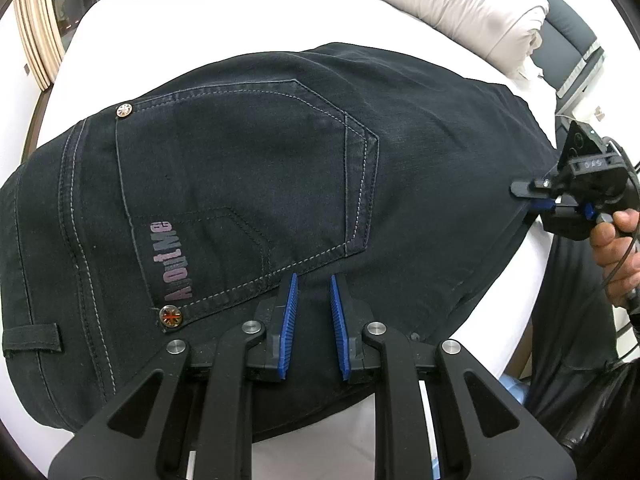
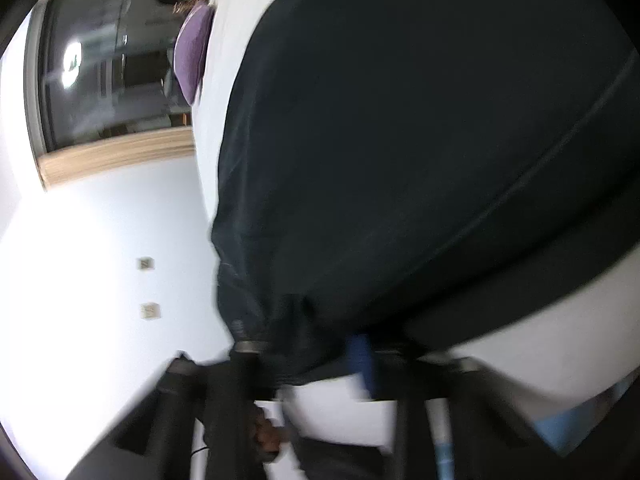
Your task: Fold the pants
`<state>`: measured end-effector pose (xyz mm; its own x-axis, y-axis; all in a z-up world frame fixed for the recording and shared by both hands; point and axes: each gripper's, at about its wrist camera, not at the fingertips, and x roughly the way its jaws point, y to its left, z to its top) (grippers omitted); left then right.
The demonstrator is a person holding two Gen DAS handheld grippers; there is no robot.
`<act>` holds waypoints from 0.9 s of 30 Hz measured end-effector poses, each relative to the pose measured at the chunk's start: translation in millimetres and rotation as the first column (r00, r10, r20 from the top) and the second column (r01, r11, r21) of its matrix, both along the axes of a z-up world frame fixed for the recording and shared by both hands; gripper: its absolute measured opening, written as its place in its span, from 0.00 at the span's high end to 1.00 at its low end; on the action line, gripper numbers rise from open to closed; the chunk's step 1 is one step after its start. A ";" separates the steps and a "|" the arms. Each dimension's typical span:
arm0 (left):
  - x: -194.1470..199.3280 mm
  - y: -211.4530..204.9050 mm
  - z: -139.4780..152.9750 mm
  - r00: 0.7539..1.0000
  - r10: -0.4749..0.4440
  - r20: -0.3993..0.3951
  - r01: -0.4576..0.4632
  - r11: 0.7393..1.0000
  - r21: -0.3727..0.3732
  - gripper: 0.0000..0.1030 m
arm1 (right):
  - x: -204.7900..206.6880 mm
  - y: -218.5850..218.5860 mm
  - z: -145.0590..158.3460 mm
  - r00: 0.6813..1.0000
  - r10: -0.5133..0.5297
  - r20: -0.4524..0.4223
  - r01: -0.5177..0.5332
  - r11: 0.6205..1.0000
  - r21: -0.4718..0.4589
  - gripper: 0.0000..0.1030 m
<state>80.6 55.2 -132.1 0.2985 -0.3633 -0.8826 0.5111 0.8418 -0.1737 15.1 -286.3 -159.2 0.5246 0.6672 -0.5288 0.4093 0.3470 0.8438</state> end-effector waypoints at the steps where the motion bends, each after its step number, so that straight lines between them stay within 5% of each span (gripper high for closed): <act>1: 0.2 -0.4 -0.2 1.000 -0.001 -0.001 0.001 1.000 0.002 0.84 | -1.3 -0.3 -0.8 1.000 0.004 -0.003 -0.004 1.000 -0.007 0.92; 9: -2.2 -4.7 3.0 0.999 -0.050 -0.018 0.051 0.998 0.038 0.84 | -19.7 11.2 14.5 0.996 0.089 0.016 -0.085 0.983 -0.165 0.96; 14: 0.4 -1.3 1.8 0.999 -0.040 -0.023 0.040 0.999 0.012 0.84 | -19.7 7.1 -3.3 0.996 0.087 0.024 -0.083 0.988 -0.133 0.97; 18: -2.1 -1.0 2.9 0.999 -0.037 -0.004 0.037 0.999 0.010 0.84 | -19.0 0.4 1.4 0.996 0.085 0.023 -0.082 0.993 -0.089 0.76; 21: -6.9 2.1 4.5 0.999 -0.038 -0.002 0.038 0.999 0.013 0.84 | -22.2 0.1 30.3 0.992 0.124 0.017 -0.117 0.969 -0.216 0.50; 24: -7.8 0.7 6.9 0.999 -0.036 -0.005 0.036 0.999 0.021 0.84 | -22.7 -1.0 61.9 0.988 0.153 -0.008 -0.145 0.919 -0.366 0.48; 27: -8.7 -6.1 13.8 0.999 -0.033 0.003 0.033 0.998 0.044 0.84 | -17.9 -19.0 80.8 0.994 0.102 0.033 -0.080 0.913 -0.400 0.48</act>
